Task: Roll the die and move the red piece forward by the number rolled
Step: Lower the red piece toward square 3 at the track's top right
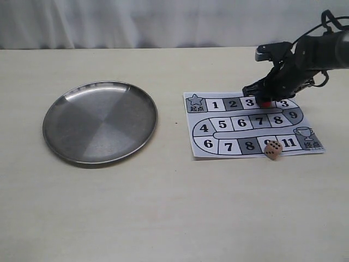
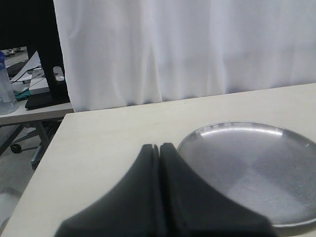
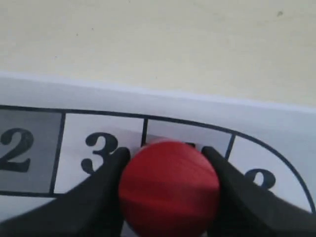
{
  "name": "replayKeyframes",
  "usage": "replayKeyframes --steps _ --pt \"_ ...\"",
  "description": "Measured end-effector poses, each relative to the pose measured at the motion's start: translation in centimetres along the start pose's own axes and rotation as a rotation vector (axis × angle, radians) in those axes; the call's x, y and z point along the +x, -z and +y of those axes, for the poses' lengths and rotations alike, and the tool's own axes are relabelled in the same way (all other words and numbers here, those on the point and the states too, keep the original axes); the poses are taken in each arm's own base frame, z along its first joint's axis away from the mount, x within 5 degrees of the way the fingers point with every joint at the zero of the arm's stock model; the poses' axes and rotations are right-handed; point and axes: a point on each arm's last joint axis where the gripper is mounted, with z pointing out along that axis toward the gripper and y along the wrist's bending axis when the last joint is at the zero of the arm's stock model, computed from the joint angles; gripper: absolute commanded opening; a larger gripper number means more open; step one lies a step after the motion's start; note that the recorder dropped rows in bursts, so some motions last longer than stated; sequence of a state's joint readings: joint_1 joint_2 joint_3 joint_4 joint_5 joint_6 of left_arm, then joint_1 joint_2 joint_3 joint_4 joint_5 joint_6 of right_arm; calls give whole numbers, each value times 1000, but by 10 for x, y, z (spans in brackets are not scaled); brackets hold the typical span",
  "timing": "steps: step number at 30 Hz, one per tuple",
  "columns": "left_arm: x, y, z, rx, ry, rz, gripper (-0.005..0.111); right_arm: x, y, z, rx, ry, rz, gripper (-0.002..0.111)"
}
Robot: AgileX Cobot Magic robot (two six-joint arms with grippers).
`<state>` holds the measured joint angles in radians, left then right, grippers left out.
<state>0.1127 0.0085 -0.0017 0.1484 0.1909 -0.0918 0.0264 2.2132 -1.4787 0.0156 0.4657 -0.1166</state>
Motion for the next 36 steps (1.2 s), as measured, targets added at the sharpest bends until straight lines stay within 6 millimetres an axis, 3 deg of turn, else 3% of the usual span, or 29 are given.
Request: replayKeyframes --steps 4,8,10,14,21,24,32,36 --pt "0 0 0 0 0 0 0 -4 21 -4 9 9 8 5" --pt "0 0 0 0 0 0 0 -24 82 -32 59 -41 -131 5" --pt "0 0 0 0 0 0 0 -24 90 -42 74 -59 -147 5" --pt "0 0 0 0 0 0 0 -17 78 -49 77 -82 -116 5" --pt "0 0 0 0 0 0 0 12 20 -46 60 -87 -12 5" --pt "0 0 0 0 0 0 0 18 6 -46 57 -93 -1 5" --pt "0 0 0 0 0 0 0 17 11 -46 56 -95 1 5" --pt "0 0 0 0 0 0 0 8 44 -46 61 -94 -19 5"
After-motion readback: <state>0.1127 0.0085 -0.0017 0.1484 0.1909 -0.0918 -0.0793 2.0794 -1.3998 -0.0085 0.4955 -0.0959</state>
